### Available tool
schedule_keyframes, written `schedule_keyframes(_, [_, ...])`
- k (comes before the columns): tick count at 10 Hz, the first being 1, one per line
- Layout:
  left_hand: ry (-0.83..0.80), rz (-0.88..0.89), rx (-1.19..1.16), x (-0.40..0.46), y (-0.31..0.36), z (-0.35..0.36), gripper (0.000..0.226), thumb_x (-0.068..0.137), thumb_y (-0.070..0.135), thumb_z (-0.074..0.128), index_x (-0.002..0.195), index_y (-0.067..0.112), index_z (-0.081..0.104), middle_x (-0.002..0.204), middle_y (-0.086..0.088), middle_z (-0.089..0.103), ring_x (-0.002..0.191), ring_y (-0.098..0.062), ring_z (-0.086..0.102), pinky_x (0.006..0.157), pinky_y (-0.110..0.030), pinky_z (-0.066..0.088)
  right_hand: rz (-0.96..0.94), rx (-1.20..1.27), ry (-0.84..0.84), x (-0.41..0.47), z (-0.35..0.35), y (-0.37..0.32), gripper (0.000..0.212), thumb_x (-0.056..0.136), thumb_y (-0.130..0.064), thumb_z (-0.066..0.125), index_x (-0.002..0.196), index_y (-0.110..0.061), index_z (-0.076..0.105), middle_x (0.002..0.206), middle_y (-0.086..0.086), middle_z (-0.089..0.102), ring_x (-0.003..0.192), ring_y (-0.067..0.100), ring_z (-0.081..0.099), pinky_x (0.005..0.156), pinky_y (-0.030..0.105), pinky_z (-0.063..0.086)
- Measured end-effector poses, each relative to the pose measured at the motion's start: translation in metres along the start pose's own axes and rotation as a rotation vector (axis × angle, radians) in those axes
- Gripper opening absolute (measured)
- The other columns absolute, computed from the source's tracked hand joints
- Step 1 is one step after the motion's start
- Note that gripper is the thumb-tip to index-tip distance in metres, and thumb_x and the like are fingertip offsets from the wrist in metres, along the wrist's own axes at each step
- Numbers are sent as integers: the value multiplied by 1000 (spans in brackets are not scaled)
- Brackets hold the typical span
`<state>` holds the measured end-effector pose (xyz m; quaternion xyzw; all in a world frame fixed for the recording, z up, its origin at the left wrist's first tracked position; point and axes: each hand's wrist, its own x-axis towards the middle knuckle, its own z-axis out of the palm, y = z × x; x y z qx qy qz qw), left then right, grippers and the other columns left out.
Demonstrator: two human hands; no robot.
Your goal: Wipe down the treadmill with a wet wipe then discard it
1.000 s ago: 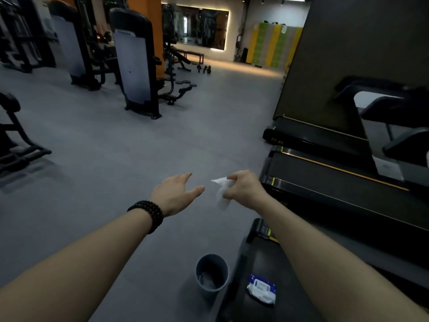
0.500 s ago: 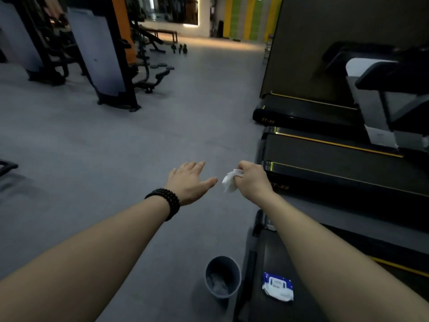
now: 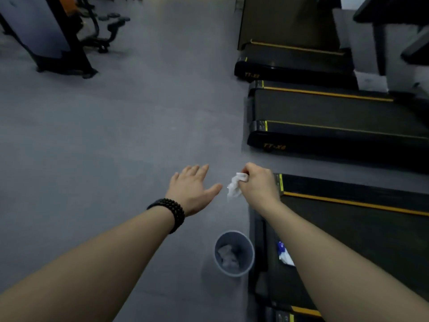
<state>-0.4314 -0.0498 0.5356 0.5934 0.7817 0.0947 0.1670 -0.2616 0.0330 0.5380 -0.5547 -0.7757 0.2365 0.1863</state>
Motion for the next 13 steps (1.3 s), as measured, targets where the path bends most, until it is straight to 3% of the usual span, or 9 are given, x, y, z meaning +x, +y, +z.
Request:
schedule_keyframes(1, [-53,7,-4,10,-24,62,77,90,67,36,154,25,20,161,-2,23,147,-21,14,119,-46,10,17,-57,-28,-3,59,41,4,84,-10,58,82,-8,61,82,12,66,80,34,59,61,41,47])
schedule_keyframes(4, [-198,14,-1,38,-81,257,82,87,71,32,153,22,23,159,-3,27,146,-24,20,118,-47,18,158,-171,-93,-46,219,187,8,85,-8,53,84,-12,59,90,14,66,79,36,56,59,34,33])
schedule_keyframes(6, [-269,35,2,40,-93,360,91,79,75,24,153,22,23,159,-2,28,146,-22,20,117,-48,20,266,-176,-115,-77,294,279,10,87,-7,57,85,-16,60,92,7,64,76,27,54,59,35,40])
schedule_keyframes(7, [-273,43,21,44,-99,391,89,81,74,25,153,22,23,159,-2,28,146,-22,20,118,-47,19,356,-94,-84,-77,322,310,9,87,-6,58,86,-14,63,97,8,64,82,28,59,65,40,52])
schedule_keyframes(8, [-276,51,29,47,-107,415,82,88,70,31,153,21,23,159,-2,28,146,-21,20,118,-46,20,427,-27,-54,-72,346,331,11,87,-5,56,89,-11,64,101,9,63,85,27,59,64,36,47])
schedule_keyframes(9, [-281,34,37,46,-113,433,78,92,67,34,153,21,22,159,-2,28,146,-21,20,118,-46,20,462,60,-94,-70,359,336,19,88,-7,58,104,-12,67,109,10,63,96,30,62,70,33,47])
schedule_keyframes(10, [-301,18,37,43,-118,443,79,91,68,33,153,22,22,159,-2,28,146,-22,19,118,-47,20,495,98,-223,-73,365,335,43,90,-15,60,133,-15,55,127,12,60,111,34,59,87,39,52])
schedule_keyframes(11, [-325,0,29,41,-118,442,80,90,70,32,154,23,20,159,-3,26,147,-22,19,118,-47,20,515,71,-257,-75,362,336,53,89,-20,60,141,-22,47,134,9,58,115,32,58,91,43,53])
schedule_keyframes(13, [-309,-3,5,48,-108,411,80,90,70,32,154,24,17,161,-3,23,148,-22,15,119,-45,16,448,-8,-217,-65,338,324,44,88,-35,59,131,-26,54,121,2,66,103,28,63,83,43,55])
